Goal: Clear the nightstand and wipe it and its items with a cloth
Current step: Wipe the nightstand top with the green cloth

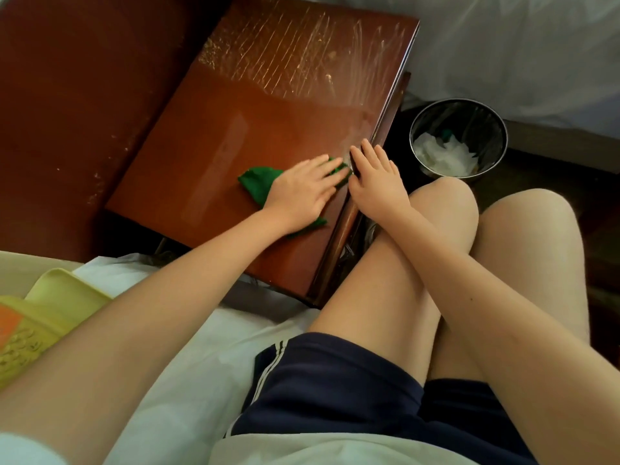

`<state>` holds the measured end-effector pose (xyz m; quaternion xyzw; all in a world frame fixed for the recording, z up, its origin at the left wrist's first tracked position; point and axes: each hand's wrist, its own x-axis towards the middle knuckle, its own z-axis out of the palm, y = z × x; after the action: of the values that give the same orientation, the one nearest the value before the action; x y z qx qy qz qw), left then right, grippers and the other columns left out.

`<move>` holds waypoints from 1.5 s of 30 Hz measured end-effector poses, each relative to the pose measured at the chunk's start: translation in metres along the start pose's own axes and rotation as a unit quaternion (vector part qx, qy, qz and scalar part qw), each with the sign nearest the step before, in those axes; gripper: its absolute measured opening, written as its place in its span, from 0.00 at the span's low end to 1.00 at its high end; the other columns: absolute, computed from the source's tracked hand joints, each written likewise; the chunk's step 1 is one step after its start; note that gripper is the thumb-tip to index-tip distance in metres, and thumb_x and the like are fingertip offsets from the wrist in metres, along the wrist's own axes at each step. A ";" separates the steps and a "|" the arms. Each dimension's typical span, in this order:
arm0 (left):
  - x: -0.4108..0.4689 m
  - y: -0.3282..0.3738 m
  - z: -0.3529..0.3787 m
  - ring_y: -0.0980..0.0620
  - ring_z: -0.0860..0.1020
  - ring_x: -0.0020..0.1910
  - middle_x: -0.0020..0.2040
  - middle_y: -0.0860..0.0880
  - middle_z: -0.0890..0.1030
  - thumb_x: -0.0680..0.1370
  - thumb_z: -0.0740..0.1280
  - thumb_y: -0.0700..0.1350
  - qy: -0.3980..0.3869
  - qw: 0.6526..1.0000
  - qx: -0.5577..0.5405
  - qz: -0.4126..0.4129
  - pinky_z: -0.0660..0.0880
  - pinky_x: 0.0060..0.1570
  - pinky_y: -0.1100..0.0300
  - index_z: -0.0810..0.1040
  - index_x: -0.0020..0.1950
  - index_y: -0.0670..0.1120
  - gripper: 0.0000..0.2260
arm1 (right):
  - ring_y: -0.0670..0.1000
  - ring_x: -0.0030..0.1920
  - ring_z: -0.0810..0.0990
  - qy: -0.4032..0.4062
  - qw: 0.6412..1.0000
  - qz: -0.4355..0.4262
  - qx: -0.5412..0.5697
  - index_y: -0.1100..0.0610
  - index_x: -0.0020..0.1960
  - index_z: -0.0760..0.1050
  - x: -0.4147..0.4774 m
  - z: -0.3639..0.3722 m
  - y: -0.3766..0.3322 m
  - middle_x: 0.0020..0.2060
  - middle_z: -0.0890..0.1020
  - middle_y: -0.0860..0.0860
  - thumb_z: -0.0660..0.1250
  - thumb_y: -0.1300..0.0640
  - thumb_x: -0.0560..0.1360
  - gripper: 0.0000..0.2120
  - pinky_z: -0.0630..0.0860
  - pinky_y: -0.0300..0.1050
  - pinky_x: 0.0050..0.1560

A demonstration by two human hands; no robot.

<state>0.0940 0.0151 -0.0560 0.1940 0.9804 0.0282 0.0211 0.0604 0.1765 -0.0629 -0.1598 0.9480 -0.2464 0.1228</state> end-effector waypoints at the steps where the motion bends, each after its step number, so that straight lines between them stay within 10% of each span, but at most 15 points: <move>1: -0.010 -0.001 0.001 0.45 0.69 0.69 0.70 0.47 0.71 0.80 0.54 0.48 0.008 1.000 0.002 0.021 0.65 0.66 0.52 0.71 0.70 0.48 0.19 | 0.54 0.76 0.47 -0.001 1.000 0.001 0.001 0.54 0.77 0.52 0.000 0.000 0.000 0.77 0.51 0.52 0.52 0.56 0.81 0.25 0.47 0.52 0.74; 11: -0.003 -0.022 -0.001 0.49 0.60 0.74 0.74 0.50 0.64 0.83 0.52 0.48 0.008 0.993 -0.015 -0.113 0.63 0.67 0.54 0.62 0.75 0.51 0.19 | 0.55 0.74 0.58 -0.010 0.998 -0.027 0.047 0.57 0.77 0.53 -0.003 -0.003 0.003 0.77 0.51 0.54 0.55 0.56 0.81 0.26 0.62 0.45 0.66; 15: 0.039 -0.019 -0.003 0.51 0.58 0.75 0.75 0.52 0.62 0.84 0.50 0.48 0.011 0.986 -0.008 -0.166 0.62 0.68 0.55 0.60 0.76 0.51 0.20 | 0.57 0.75 0.53 -0.018 0.998 -0.060 0.004 0.60 0.76 0.51 -0.003 -0.004 0.004 0.76 0.50 0.58 0.57 0.52 0.80 0.29 0.52 0.47 0.72; 32: 0.024 -0.039 0.001 0.47 0.64 0.72 0.73 0.49 0.67 0.82 0.55 0.48 0.002 1.000 0.000 0.018 0.62 0.68 0.52 0.66 0.73 0.52 0.19 | 0.54 0.76 0.41 -0.084 0.993 -0.083 -0.016 0.59 0.77 0.47 -0.008 -0.008 0.011 0.77 0.43 0.57 0.60 0.42 0.78 0.38 0.42 0.48 0.74; 45: 0.023 -0.084 -0.005 0.50 0.56 0.75 0.76 0.51 0.60 0.84 0.47 0.50 0.006 0.954 -0.001 -0.300 0.63 0.68 0.50 0.58 0.76 0.53 0.20 | 0.56 0.76 0.40 -0.060 0.993 -0.081 -0.068 0.57 0.77 0.47 -0.004 -0.003 -0.002 0.77 0.45 0.56 0.55 0.45 0.80 0.32 0.39 0.53 0.74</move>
<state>0.0405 -0.0537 -0.0567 -0.1088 0.9935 0.0230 0.0227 0.0635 0.1777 -0.0586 -0.2584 0.9374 -0.1807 0.1475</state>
